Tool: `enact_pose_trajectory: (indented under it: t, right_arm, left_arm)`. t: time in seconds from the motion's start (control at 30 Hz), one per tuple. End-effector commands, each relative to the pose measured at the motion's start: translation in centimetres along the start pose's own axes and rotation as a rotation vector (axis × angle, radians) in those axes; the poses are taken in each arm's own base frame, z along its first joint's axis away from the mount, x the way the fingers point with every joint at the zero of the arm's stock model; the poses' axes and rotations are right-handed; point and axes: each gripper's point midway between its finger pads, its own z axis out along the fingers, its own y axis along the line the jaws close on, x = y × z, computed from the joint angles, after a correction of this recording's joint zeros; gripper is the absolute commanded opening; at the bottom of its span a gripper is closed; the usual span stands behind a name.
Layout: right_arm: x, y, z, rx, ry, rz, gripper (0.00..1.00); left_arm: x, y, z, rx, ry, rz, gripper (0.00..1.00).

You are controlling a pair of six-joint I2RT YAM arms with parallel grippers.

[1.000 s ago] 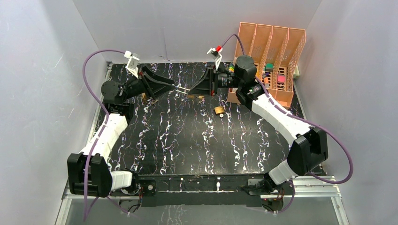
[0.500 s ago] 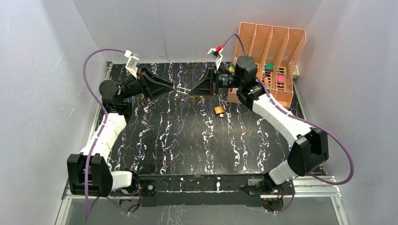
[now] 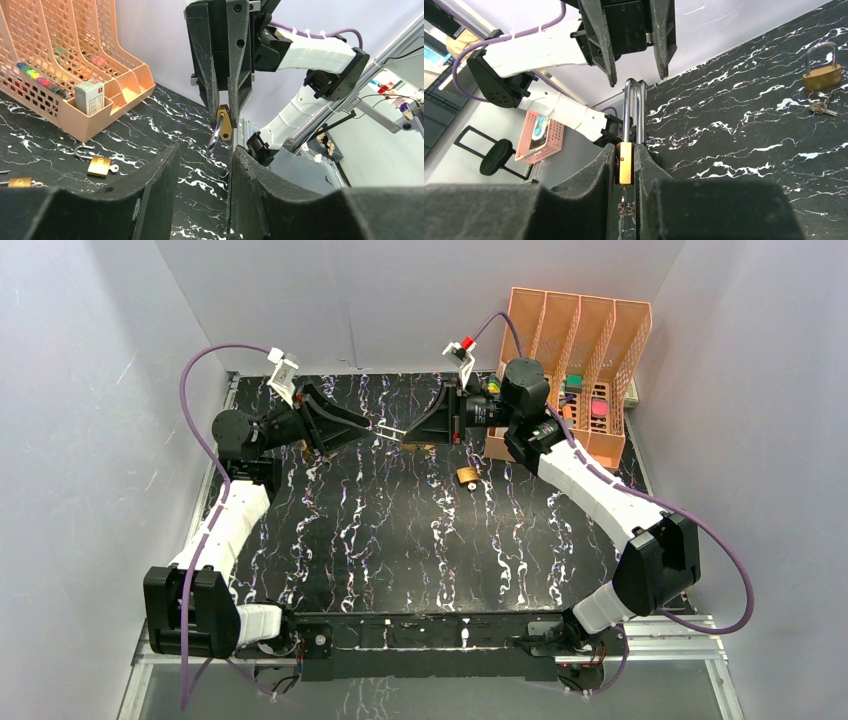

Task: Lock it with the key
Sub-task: Lock the lock.

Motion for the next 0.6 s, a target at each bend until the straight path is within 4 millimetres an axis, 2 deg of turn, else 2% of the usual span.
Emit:
enact_pose_trajectory:
  t: [0.0, 0.3, 0.47, 0.57]
  right_arm:
    - [-3.0, 2.8, -0.2, -0.058, -0.054, -0.12, 0.0]
    - [-2.8, 2.7, 0.1, -0.067, -0.049, -0.109, 0.0]
    - [-2.4, 2.4, 0.1, -0.067, -0.044, -0.101, 0.0]
    - [-2.2, 2.3, 0.1, -0.067, -0.04, -0.096, 0.0]
  left_arm:
    - [-1.0, -1.2, 0.3, 0.026, -0.004, 0.049, 0.44]
    - [-0.7, -1.4, 0.9, 0.046, 0.008, 0.022, 0.46]
    - [-0.6, -1.5, 1.3, 0.063, 0.021, 0.015, 0.3]
    - [-0.6, -1.6, 1.4, 0.072, 0.028, 0.015, 0.29]
